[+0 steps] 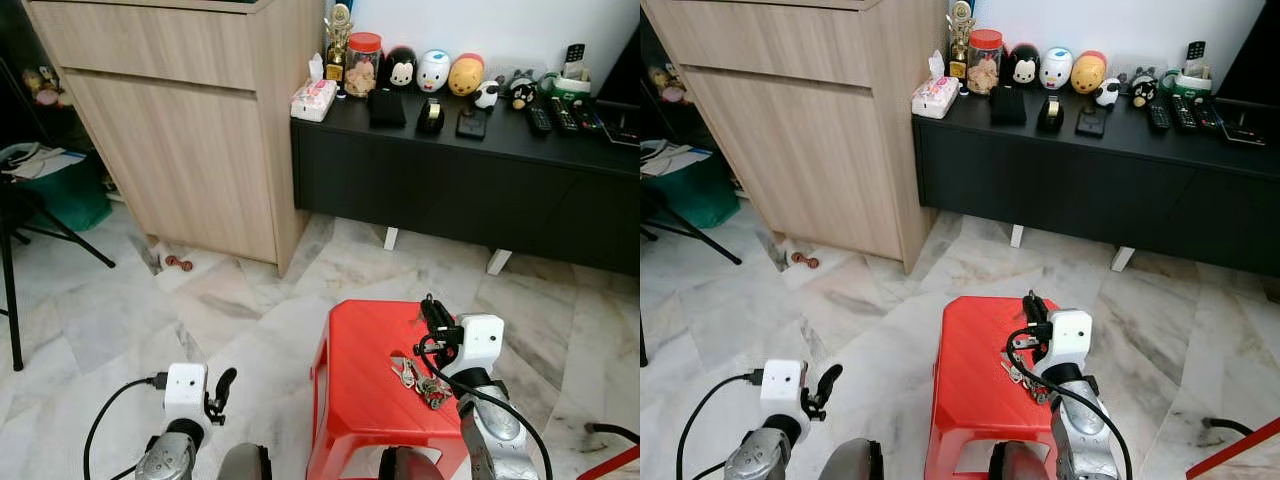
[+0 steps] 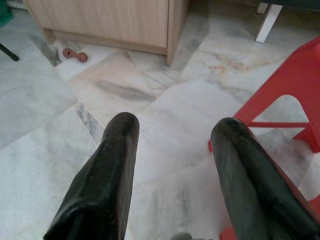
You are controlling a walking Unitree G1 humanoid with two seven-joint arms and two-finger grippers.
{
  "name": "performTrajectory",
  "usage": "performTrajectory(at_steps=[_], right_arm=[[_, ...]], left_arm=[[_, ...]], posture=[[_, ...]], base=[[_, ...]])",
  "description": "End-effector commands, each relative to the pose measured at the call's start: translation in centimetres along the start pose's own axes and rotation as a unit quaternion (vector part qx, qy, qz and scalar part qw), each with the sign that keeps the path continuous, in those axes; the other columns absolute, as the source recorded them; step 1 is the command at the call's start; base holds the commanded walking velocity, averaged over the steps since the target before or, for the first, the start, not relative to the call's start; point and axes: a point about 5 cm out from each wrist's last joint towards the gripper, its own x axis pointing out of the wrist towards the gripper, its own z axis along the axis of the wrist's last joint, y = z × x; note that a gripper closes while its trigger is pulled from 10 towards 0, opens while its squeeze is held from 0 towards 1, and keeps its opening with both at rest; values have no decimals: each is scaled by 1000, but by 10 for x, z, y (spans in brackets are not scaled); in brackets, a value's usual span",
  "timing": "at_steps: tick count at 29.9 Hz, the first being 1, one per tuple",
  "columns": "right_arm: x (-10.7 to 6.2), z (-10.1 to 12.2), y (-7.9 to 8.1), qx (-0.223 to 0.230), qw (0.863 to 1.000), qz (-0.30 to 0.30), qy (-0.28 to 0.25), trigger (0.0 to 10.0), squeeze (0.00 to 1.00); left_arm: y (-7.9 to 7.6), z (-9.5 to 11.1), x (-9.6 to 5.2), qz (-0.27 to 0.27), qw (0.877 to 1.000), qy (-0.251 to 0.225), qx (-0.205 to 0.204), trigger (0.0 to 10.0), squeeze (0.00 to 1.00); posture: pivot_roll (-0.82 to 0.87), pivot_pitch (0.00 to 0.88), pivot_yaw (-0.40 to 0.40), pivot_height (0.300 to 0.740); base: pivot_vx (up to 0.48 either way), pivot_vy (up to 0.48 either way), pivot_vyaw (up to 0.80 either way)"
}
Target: Hang keys on a hook
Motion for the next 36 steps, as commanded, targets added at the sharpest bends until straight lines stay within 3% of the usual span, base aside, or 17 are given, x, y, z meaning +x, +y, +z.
performTrajectory(at_steps=[1,15,20,28,36], right_arm=[[0,3,-3,-3,1000,-4,-1,10000,0],[-7,-9,6,1,999,5,33,10000,0],[-9,-11,4,3,999,0,38,10000,0],[-17,-36,-4,11,993,-49,106,10000,0],[-13,-32,-4,22,994,-59,94,10000,0]], left_arm=[[4,-2,0,6,1000,0,4,10000,0],[-2,-5,2,-5,1000,-1,6,10000,0],[-2,-7,2,-7,1000,5,5,10000,0],[-4,-28,-4,-11,999,53,-3,10000,0],[-1,-37,-9,-6,997,71,-5,10000,0]], posture=[[158,17,-67,652],[150,0,-62,740],[150,2,-63,740],[152,9,-65,740],[152,16,-64,740]], base=[[0,0,0],[0,0,0],[0,0,0],[0,0,0],[-187,0,0]])
